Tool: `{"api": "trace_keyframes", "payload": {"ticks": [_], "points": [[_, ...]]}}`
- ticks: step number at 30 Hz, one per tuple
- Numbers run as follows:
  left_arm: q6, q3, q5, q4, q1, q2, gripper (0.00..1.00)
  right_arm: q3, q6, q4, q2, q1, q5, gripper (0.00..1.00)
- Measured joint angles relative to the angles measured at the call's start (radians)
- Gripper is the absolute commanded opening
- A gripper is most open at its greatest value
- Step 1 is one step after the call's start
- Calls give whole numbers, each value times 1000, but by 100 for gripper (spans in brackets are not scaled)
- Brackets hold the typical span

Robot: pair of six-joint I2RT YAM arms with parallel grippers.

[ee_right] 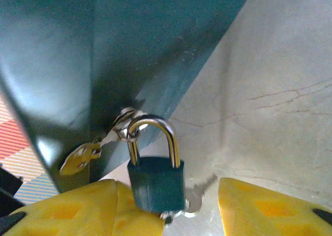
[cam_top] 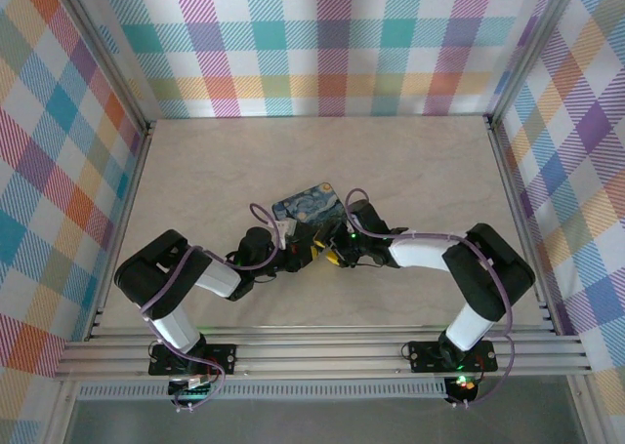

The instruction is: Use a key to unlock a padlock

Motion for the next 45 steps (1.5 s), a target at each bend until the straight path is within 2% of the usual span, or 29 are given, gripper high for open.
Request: {"api": "trace_keyframes", "payload": {"ticks": [4, 12, 15, 17, 18, 20, 21, 23, 28, 35, 38, 45], "points": [[-39, 0, 23, 37, 0, 10, 0, 0, 15, 31, 23, 0, -9, 43], [-65, 7, 30, 43, 2, 22, 0, 0, 23, 54, 28, 0, -8, 17], [-64, 12, 33, 31, 2, 22, 0, 3, 12, 37, 26, 0, -5, 11], [-60, 13, 34, 26, 2, 22, 0, 13, -4, 6, 20, 0, 1, 13], [-56, 15, 34, 21, 2, 21, 0, 17, -11, -7, 16, 1, 6, 19], [-48, 18, 38, 11, 2, 14, 0, 18, -21, -25, 4, 1, 16, 41], [-43, 18, 40, 9, 1, 8, 0, 18, -24, -26, -2, 1, 19, 46], [-37, 18, 31, -6, 2, -3, 0, 13, -32, -28, -24, 1, 23, 48], [-34, 18, 26, -20, 10, -14, 0, -34, -35, -13, -113, -2, 53, 46], [-10, 17, 79, -73, 93, -41, 0, -47, -57, -87, -180, -17, 123, 28], [43, 22, 89, -162, 124, -80, 0, -47, -62, -122, -180, -28, 142, 25], [248, 92, 77, -436, 130, -161, 0, -58, -83, -126, -163, -68, 150, 23]]}}
